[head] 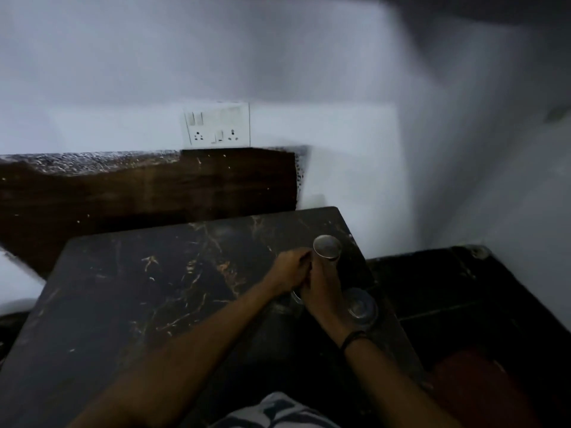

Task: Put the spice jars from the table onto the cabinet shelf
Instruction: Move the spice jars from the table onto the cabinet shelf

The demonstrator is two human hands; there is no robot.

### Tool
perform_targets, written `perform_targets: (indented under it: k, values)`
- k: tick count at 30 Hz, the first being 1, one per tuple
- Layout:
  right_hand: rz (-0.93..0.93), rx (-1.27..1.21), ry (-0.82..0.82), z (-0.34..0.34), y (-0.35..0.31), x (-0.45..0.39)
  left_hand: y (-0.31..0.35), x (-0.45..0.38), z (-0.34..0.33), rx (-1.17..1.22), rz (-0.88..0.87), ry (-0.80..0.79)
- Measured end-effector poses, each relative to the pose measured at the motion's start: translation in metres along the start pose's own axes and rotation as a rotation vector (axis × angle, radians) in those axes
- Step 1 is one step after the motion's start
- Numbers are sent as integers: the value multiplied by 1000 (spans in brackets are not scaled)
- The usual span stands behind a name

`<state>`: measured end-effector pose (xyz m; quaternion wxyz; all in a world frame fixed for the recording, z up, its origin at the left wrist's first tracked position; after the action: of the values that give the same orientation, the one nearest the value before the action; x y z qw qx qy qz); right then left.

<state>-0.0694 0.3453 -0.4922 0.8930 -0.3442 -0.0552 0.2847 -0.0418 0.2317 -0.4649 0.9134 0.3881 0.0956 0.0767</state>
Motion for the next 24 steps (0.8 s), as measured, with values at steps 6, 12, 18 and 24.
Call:
perform_targets:
  k: [6, 12, 18, 24]
  values:
    - [-74, 228, -85, -41, 46, 35, -24, 18, -50, -12, 107, -159]
    - [-131, 42, -42, -46, 48, 30, -25, 21, -47, 168, 237, -68]
    - [-174, -492, 87, -26, 35, 17, -28, 24, -26, 477, 461, 176]
    - [-268, -973, 73, -4, 32, -5, -32, 33, 0, 592, 371, 311]
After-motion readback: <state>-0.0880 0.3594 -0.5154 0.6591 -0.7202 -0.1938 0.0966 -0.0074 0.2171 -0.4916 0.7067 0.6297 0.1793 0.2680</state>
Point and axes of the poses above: each hand's wrist, its own x-axis away from the middle knuckle, its own z-axis out of the back of the hand, y = z × x, the point moved 1 cm from there along -x, towards the middle knuckle, and after that the axes turned 1 degree about -z, right-handed, at the moved point
